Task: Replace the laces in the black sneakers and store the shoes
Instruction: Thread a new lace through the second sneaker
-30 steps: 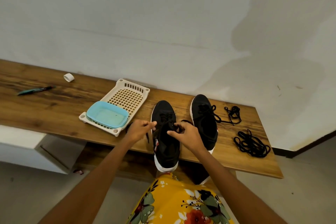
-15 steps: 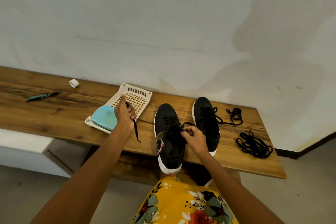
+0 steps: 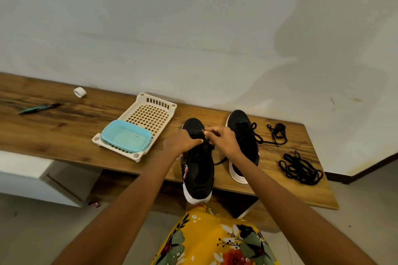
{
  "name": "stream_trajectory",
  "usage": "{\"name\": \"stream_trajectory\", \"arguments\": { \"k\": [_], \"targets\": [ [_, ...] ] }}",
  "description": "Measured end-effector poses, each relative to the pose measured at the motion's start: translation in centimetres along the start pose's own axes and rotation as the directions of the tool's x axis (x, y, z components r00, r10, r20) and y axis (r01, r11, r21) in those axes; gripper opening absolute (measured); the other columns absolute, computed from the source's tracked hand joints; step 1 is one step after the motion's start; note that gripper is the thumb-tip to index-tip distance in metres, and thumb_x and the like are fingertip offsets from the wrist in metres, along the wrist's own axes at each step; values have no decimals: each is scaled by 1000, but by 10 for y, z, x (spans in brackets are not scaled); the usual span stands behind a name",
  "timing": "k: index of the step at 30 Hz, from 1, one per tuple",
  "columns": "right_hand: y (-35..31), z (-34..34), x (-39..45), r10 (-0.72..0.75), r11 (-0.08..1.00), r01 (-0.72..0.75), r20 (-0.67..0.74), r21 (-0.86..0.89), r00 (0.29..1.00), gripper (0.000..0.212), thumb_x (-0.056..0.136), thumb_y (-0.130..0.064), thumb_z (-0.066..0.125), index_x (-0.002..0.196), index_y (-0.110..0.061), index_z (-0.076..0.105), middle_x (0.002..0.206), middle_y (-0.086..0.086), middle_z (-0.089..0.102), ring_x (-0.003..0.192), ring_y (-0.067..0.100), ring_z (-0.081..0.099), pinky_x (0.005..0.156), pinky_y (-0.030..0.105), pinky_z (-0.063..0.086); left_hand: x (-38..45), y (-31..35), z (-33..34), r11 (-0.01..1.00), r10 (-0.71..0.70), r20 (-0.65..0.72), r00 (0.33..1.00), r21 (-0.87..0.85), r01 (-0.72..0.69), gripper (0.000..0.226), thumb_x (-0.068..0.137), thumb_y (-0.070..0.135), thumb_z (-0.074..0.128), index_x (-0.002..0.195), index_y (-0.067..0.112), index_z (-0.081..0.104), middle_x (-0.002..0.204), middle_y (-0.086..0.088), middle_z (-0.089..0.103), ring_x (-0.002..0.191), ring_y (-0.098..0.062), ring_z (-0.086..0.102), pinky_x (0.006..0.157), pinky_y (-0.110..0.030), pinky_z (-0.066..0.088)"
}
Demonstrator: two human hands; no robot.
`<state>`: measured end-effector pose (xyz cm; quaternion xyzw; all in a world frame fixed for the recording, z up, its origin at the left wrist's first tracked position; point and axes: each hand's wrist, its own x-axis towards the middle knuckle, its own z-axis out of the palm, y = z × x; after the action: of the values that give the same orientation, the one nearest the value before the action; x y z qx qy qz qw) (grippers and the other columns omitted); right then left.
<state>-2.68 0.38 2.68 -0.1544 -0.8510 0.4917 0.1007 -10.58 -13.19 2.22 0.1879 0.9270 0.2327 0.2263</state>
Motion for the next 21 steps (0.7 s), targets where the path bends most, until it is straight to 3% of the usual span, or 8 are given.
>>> {"name": "stream_trajectory", "arguments": {
  "k": [3,6,11,14,18,21],
  "targets": [
    [-12,6,12,-84,965,107,104,-238,991,21,91,-17,61,109,-12,71,104,0,70,91,9,63,83,22,49,11,-7,-8,999,-17,92,996,-28,20,44,77,52,65,90,10,60,88,-5,65,81,-20,62,74,-31,50],
    [-14,14,16,-91,889,191,249,-417,964,18,87,-18,65,104,-12,71,107,3,70,100,15,62,89,30,48,8,-9,-15,983,-69,168,983,-158,96,28,84,32,66,92,6,58,83,-8,60,77,-20,59,65,-28,48],
    [-16,26,12,-52,799,222,304,-558,951,15,88,-20,65,100,-15,73,104,2,70,97,16,62,84,30,48,-7,-24,-20,763,-119,383,916,-555,331,11,92,16,58,89,7,54,87,-9,58,68,-17,62,58,-29,57],
    [-19,33,12,-46,733,247,316,-634,948,16,88,-19,62,100,-15,73,102,2,71,93,16,63,80,30,50,-14,-30,-14,704,-126,378,917,-617,352,12,92,18,57,95,8,52,84,-4,57,58,-14,66,52,-28,56],
    [-17,37,10,-38,735,216,279,-643,960,16,89,-18,61,100,-14,73,103,2,71,94,17,63,81,29,48,-19,-29,-9,709,-139,338,931,-622,332,26,93,23,57,114,9,52,109,-4,59,67,-17,66,52,-26,51],
    [-15,41,8,-46,732,210,261,-648,964,14,89,-15,61,98,-13,72,101,4,71,95,20,63,83,33,49,-20,-29,-9,733,-116,309,944,-614,292,27,95,26,53,118,12,53,115,-6,57,67,-16,66,51,-24,48]
  ]
}}
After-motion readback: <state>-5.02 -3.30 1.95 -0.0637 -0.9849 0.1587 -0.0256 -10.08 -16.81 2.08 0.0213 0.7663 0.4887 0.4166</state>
